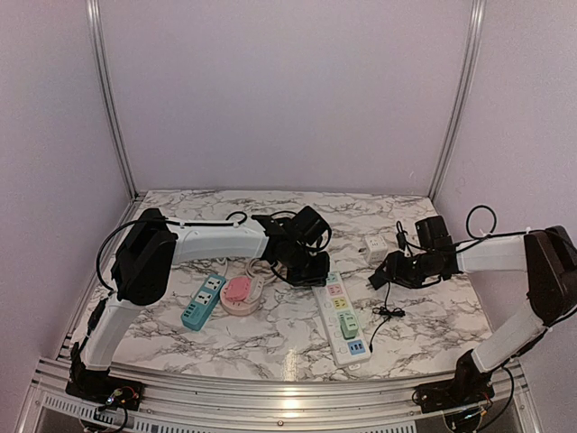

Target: Pull the plug off the socket

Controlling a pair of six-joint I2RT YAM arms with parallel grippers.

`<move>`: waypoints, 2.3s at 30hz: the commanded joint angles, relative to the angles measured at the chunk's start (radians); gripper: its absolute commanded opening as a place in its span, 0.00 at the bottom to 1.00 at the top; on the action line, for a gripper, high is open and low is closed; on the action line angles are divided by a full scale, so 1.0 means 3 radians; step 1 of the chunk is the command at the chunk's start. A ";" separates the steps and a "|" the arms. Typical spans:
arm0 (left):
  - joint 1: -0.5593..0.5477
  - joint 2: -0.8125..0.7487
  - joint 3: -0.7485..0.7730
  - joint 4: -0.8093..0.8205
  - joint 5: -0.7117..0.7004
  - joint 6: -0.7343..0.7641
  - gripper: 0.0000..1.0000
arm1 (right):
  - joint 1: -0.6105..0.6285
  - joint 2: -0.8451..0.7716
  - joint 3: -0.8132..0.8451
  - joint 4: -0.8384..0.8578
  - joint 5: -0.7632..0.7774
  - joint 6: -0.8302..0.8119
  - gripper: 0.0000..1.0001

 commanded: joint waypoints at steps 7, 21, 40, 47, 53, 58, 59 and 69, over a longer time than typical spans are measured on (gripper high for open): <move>0.0010 0.0052 0.0064 -0.0200 -0.0059 0.0050 0.00 | -0.0047 -0.0096 0.0122 -0.0315 0.0360 -0.0162 0.70; 0.0010 0.0031 0.0024 -0.0200 -0.0127 0.0100 0.00 | 0.0535 -0.0477 0.0560 -0.1061 0.1103 -0.0173 0.81; -0.0106 -0.0407 -0.0352 0.0028 0.0002 0.0183 0.00 | 0.2187 -0.0658 0.0676 -0.1690 0.1685 0.0829 0.78; -0.0195 -0.0433 -0.0454 0.0199 0.0146 0.0107 0.00 | 0.2628 -0.0607 0.0739 -0.1833 0.1855 0.1137 0.69; -0.0256 -0.0522 -0.0768 0.0451 0.0265 -0.0025 0.00 | 0.2904 -0.0438 0.0801 -0.1968 0.1983 0.1318 0.60; -0.0297 -0.0617 -0.0953 0.0578 0.0307 -0.0072 0.00 | 0.2959 -0.0379 0.0772 -0.1952 0.2007 0.1389 0.57; -0.0305 -0.0632 -0.0978 0.0585 0.0308 -0.0079 0.00 | 0.2960 -0.0376 0.0757 -0.1945 0.2005 0.1389 0.55; -0.0373 -0.0621 -0.1051 0.0628 0.0387 -0.0120 0.00 | 0.2965 -0.0224 0.0783 -0.1900 0.1993 0.1358 0.49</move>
